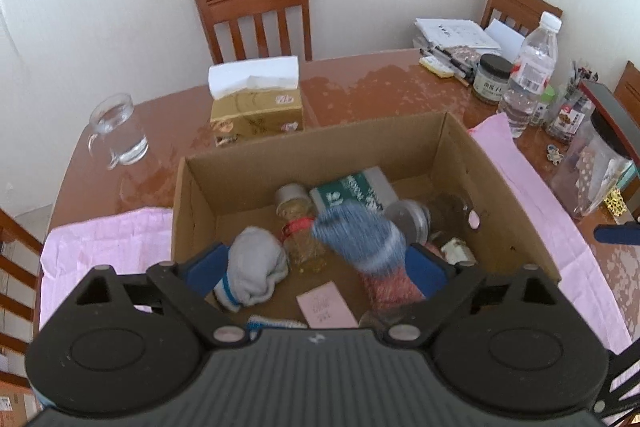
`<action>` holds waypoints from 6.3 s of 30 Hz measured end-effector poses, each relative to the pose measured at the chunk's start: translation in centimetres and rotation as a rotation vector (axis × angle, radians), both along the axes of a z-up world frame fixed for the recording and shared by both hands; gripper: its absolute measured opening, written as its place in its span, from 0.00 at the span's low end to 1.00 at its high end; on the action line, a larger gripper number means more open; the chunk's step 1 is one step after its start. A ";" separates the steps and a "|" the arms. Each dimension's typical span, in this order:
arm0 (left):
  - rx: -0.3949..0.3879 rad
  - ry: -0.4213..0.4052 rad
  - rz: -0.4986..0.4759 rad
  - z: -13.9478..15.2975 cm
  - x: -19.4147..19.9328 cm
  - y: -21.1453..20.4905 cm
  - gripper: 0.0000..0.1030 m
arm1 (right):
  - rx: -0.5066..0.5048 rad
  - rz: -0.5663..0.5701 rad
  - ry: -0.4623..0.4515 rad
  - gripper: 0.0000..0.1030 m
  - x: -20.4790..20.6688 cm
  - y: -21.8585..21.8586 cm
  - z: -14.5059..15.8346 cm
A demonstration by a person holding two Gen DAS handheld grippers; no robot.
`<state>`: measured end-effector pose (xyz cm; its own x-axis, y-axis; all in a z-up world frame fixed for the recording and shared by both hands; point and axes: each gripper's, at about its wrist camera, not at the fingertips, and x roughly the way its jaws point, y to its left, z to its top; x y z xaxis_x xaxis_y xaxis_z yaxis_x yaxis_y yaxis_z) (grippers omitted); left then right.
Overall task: Organize objects
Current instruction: 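Withdraw both tools from the box toward the remaining items, then grasp the white-and-pink medicine box with the left tool while the right tool grasps the second tissue pack, then carry the medicine box and tissue pack into the box and open both tools, then withdraw both tools from the box toward the jar and doll keychain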
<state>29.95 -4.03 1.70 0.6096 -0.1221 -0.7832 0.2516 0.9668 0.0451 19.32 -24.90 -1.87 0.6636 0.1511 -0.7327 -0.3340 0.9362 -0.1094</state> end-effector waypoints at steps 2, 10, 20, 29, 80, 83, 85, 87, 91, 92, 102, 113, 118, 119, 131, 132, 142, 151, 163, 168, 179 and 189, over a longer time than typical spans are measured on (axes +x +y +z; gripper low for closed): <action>0.003 -0.002 0.016 -0.2 -0.6 0.4 0.92 | 0.004 -0.014 0.023 1.00 -0.3 -0.3 -0.8; -0.006 -0.021 0.089 -0.7 -3.9 2.0 0.93 | -0.004 -0.063 0.081 1.00 -1.3 -0.8 -3.4; 0.020 0.001 0.149 -4.8 -8.7 2.3 0.98 | -0.029 -0.053 0.217 1.00 -2.7 0.3 -9.1; 0.018 0.086 0.208 -7.9 -10.7 3.2 0.98 | -0.025 -0.102 0.236 1.00 -2.7 0.6 -10.5; -0.015 0.097 0.152 -11.6 -7.5 4.8 0.98 | 0.063 -0.389 0.243 1.00 -0.3 -1.9 -11.4; -0.024 0.099 0.166 -12.1 -7.0 4.8 0.98 | 0.064 -0.383 0.235 1.00 -0.4 -2.0 -11.4; -0.031 0.102 0.178 -12.3 -6.7 4.8 0.98 | 0.066 -0.380 0.231 1.00 -0.5 -2.0 -11.4; -0.032 0.093 0.178 -12.6 -6.6 4.6 0.98 | 0.067 -0.379 0.225 1.00 -0.5 -2.0 -11.5; -0.033 0.079 0.186 -12.9 -6.4 4.4 0.96 | 0.067 -0.372 0.212 1.00 -0.5 -1.9 -11.6; -0.037 0.082 0.189 -13.1 -6.3 4.4 0.96 | 0.066 -0.366 0.209 1.00 -0.5 -1.8 -11.6; -0.047 0.064 0.227 -13.1 -6.3 4.6 0.87 | 0.064 -0.267 0.181 0.88 -0.3 -0.4 -11.1; -0.046 0.062 0.197 -13.1 -6.5 4.6 0.77 | 0.063 -0.255 0.172 0.68 -0.7 -0.3 -10.5; -0.023 0.079 0.142 -12.3 -6.9 4.6 0.77 | 0.061 -0.246 0.191 0.68 -1.0 -0.5 -10.1; -0.017 0.079 0.131 -12.0 -7.1 4.7 0.77 | 0.060 -0.246 0.193 0.68 -1.2 -0.4 -9.8; 0.018 0.110 -0.068 -4.4 -9.5 5.6 0.77 | 0.097 -0.158 0.155 0.68 -3.5 -0.8 -3.6; 0.022 0.100 -0.082 -3.6 -9.6 5.6 0.77 | 0.096 -0.145 0.145 0.68 -3.7 -0.8 -3.0; 0.025 0.003 -0.128 1.5 -6.0 4.6 0.77 | 0.114 -0.063 0.016 0.68 -3.4 -0.5 2.3; 0.099 -0.057 -0.016 1.3 -2.7 4.3 0.99 | 0.117 -0.019 -0.034 0.68 -2.0 0.9 3.9; 0.014 -0.019 0.013 0.0 -5.8 7.0 0.99 | 0.096 0.050 0.002 0.68 0.2 3.5 3.1; -0.004 -0.021 0.035 -0.5 -7.7 7.8 0.99 | 0.091 0.098 0.002 0.68 1.7 5.4 3.2; -0.009 0.000 0.089 -2.7 -11.1 9.3 0.99 | 0.023 0.176 -0.020 0.69 6.3 10.4 3.5; -0.030 0.016 0.143 -3.4 -11.3 10.5 0.99 | -0.009 0.153 -0.003 0.97 6.8 11.7 2.0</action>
